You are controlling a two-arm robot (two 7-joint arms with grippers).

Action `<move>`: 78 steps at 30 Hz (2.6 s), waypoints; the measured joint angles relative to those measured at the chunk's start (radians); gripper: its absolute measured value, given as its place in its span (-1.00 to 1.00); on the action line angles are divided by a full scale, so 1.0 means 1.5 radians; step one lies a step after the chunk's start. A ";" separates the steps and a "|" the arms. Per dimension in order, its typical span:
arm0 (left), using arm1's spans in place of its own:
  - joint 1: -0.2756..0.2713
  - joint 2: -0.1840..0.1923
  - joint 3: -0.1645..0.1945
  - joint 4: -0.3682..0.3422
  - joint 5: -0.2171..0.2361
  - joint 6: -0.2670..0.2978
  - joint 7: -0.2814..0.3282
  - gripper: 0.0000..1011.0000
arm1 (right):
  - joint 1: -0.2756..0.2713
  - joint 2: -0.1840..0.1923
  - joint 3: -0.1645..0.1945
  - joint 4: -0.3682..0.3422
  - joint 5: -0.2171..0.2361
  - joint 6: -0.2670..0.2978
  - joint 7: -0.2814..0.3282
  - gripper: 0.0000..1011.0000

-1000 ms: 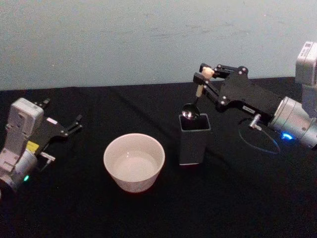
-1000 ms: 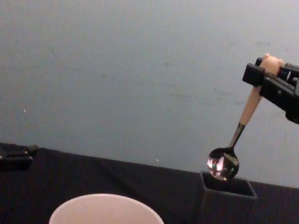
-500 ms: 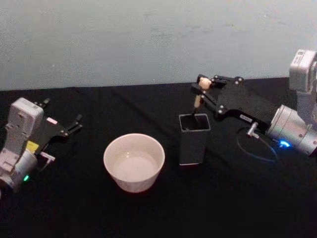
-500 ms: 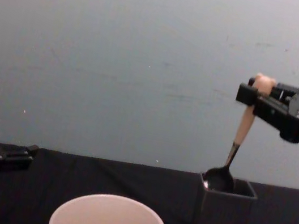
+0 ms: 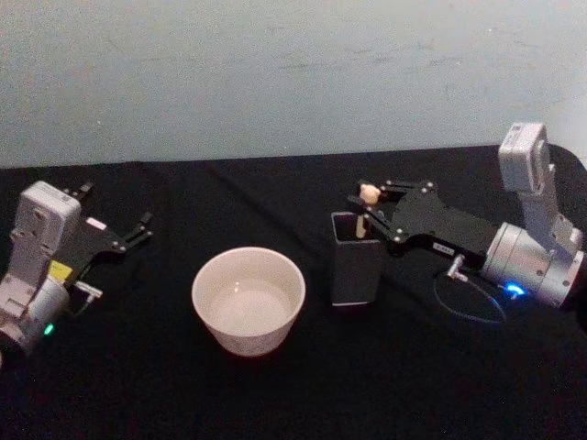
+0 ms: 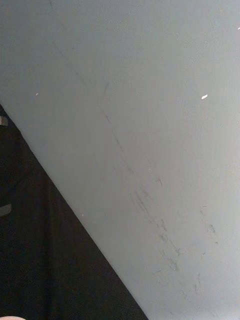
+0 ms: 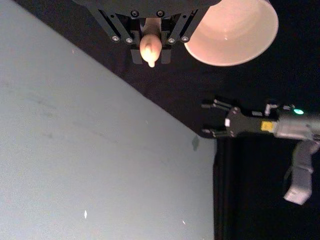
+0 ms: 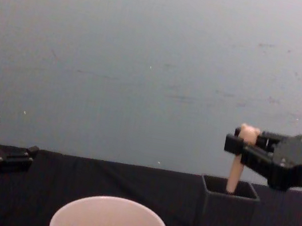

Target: Pick up the stirring spoon with one hand, stir inside the cup, then place it back in its original position.

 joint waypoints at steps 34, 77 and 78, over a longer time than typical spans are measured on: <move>0.000 0.000 0.000 0.000 0.000 0.000 0.000 0.98 | 0.015 -0.029 -0.013 0.060 -0.022 0.022 -0.022 -0.58; 0.000 0.000 0.000 0.000 0.000 0.000 0.000 0.98 | -0.005 -0.043 0.044 0.008 -0.014 -0.031 -0.081 0.98; 0.000 0.000 0.000 0.000 0.000 0.000 0.000 0.98 | -0.007 -0.045 0.050 0.005 -0.014 -0.033 -0.089 0.98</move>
